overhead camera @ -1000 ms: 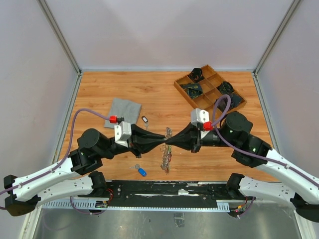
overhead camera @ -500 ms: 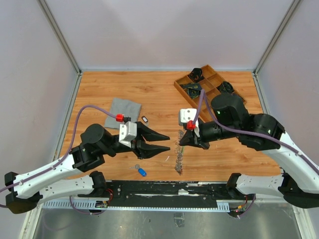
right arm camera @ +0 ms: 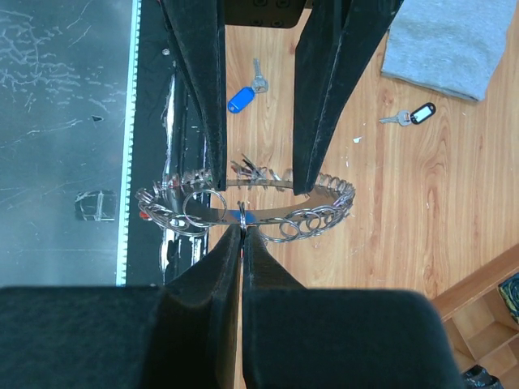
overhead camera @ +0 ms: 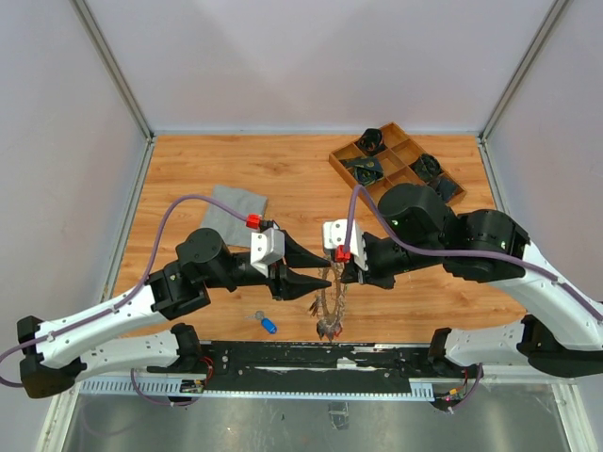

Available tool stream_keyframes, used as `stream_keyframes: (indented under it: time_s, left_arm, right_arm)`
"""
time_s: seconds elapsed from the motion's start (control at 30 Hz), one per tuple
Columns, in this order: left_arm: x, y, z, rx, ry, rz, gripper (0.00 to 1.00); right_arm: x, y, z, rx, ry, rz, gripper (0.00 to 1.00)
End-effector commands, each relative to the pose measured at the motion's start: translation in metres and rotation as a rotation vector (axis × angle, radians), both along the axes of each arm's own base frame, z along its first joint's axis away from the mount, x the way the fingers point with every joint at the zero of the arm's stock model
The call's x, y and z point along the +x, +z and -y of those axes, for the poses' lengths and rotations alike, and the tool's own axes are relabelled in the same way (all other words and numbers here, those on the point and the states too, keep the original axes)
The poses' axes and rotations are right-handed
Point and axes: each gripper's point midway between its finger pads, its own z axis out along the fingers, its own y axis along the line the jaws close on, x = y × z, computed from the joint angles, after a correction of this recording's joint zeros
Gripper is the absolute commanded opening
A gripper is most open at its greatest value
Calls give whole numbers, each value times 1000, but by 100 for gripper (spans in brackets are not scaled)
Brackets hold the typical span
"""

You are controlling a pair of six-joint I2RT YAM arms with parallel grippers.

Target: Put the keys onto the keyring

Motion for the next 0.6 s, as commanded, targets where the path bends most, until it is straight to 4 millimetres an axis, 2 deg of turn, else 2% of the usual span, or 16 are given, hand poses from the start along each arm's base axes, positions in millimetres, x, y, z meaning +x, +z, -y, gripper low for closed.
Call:
stream_keyframes:
  time_s: [0.0, 0.17, 0.4, 0.57]
  left_arm:
    - [-3, 14, 1, -22, -19, 27, 44]
    - [-3, 13, 5, -20, -35, 27, 43]
    - [-6, 13, 7, -18, -52, 25, 34]
    - [-5, 12, 6, -13, -47, 25, 32]
  right_arm:
    - [2, 16, -2, 41, 4, 54, 0]
    - [5, 18, -6, 52, 1, 69, 0]
    - [4, 16, -14, 53, 23, 63, 0]
    - [3, 17, -16, 62, 33, 64, 0]
